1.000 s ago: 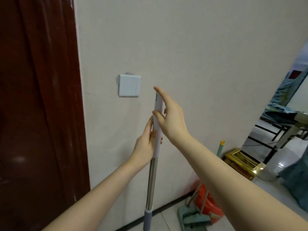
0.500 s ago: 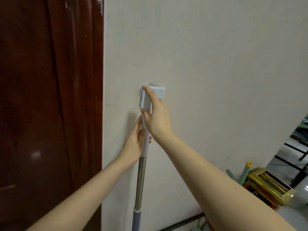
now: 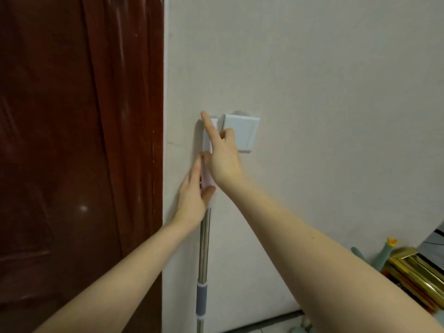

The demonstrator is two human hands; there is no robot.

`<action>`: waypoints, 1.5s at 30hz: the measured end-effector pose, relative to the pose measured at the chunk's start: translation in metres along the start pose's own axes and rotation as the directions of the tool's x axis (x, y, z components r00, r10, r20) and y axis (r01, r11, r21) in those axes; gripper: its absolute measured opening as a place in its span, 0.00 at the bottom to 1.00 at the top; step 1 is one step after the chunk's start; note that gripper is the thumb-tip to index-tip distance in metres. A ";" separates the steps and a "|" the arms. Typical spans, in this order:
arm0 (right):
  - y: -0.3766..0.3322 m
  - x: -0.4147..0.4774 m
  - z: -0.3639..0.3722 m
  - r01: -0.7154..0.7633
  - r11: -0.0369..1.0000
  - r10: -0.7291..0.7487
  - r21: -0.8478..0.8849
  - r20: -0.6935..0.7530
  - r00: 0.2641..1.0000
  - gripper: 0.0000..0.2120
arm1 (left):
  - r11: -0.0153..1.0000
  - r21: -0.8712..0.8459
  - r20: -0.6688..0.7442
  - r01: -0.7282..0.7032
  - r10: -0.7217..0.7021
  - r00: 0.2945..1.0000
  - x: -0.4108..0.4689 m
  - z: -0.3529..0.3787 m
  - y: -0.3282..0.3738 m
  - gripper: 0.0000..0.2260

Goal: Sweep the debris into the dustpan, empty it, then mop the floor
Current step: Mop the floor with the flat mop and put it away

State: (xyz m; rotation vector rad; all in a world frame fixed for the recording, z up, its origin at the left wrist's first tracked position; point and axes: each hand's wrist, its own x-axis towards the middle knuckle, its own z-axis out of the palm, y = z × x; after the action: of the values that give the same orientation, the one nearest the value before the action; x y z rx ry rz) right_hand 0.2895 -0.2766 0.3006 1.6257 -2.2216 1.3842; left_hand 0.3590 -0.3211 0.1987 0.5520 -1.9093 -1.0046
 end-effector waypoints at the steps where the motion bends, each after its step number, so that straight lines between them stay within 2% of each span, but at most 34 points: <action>1: 0.002 -0.001 -0.003 0.023 0.999 -0.022 -0.040 0.020 1.000 0.27 | 1.000 0.003 0.000 0.014 -0.014 1.000 -0.001 0.000 0.001 0.36; 4: 0.013 -0.010 -0.017 0.117 0.978 -0.109 -0.172 0.056 0.992 0.33 | 0.995 0.096 -0.049 0.037 -0.033 0.998 -0.012 0.005 0.005 0.39; 7: 0.032 -0.031 -0.041 0.130 0.974 -0.118 -0.186 0.075 0.990 0.35 | 0.971 0.237 -0.168 0.016 0.025 0.985 -0.035 0.012 0.014 0.38; 11: 0.074 -0.060 -0.095 0.147 0.954 -0.120 -0.260 0.115 0.986 0.33 | 0.951 0.309 -0.286 0.019 0.074 0.955 -0.069 0.041 0.026 0.32; 13: 0.103 -0.078 -0.129 0.116 0.953 -0.082 -0.281 0.128 0.988 0.31 | 0.945 0.327 -0.227 -0.009 0.088 0.970 -0.086 0.067 0.033 0.29; 18: 0.188 -0.137 -0.215 0.027 0.959 0.018 -0.283 0.153 0.988 0.26 | 0.956 0.293 -0.031 -0.007 0.017 0.999 -0.124 0.169 0.051 0.25; 24: 0.297 -0.203 -0.307 -0.111 0.939 0.179 -0.327 0.185 0.966 0.22 | 0.970 0.243 0.187 0.034 -0.081 0.979 -0.165 0.305 0.068 0.23; 30: 0.393 -0.244 -0.373 -0.254 0.889 0.320 -0.381 0.120 0.940 0.22 | 0.966 0.217 0.382 0.139 -0.215 0.899 -0.183 0.425 0.067 0.23; 34: 0.452 -0.255 -0.397 -0.358 0.834 0.403 -0.420 0.019 0.915 0.23 | 0.959 0.185 0.461 0.215 -0.278 0.843 -0.181 0.498 0.057 0.24; 40: 0.540 -0.240 -0.399 -0.463 0.782 0.472 -0.417 -0.088 0.877 0.25 | 0.949 0.137 0.575 0.284 -0.310 0.758 -0.154 0.599 0.017 0.27; 45: 0.598 -0.216 -0.382 -0.494 0.777 0.505 -0.389 -0.083 0.859 0.25 | 0.926 0.211 0.637 0.312 -0.372 0.675 -0.131 0.668 -0.016 0.32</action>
State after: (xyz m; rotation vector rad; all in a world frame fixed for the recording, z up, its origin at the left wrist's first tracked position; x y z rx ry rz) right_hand -0.2503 0.1647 0.0480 0.9564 -2.8473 0.8701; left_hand -0.1483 0.0462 -0.0681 0.6770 -2.5562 -1.5271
